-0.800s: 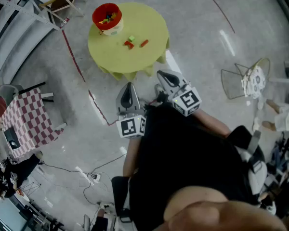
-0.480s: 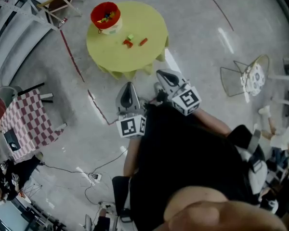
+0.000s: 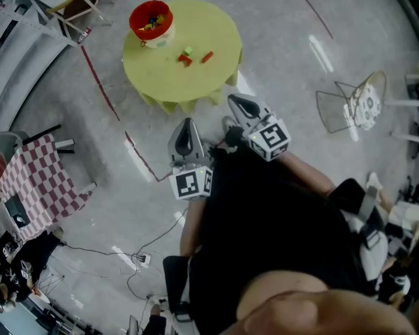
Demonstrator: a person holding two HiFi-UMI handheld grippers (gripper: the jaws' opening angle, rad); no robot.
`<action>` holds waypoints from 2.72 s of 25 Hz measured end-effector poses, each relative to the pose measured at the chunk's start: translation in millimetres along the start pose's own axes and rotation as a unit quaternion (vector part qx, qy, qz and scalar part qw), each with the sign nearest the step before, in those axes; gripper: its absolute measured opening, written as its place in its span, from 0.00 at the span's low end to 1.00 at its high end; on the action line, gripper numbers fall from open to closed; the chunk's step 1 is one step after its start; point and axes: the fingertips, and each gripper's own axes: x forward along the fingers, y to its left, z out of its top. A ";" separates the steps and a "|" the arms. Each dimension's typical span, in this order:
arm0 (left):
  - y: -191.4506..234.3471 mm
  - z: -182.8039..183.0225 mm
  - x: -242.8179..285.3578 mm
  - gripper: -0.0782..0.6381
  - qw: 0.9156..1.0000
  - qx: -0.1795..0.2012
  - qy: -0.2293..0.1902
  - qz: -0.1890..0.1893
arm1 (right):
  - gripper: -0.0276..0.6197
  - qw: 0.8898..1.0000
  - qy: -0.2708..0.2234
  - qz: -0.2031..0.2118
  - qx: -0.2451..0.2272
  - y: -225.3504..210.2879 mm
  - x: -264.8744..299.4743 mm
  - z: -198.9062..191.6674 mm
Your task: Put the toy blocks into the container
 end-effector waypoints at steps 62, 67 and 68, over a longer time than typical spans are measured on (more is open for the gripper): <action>125.3 24.5 225.6 0.10 0.998 -0.045 0.041 0.035 | 0.48 0.830 0.557 -0.011 0.031 -186.2 253.3 -267.6; 129.9 23.5 226.5 0.10 0.997 -0.047 0.042 0.031 | 0.48 0.824 0.565 -0.032 0.013 -196.7 258.9 -282.0; 130.3 24.0 227.2 0.10 0.997 -0.052 0.041 0.032 | 0.48 0.826 0.562 -0.033 0.016 -197.9 261.5 -283.9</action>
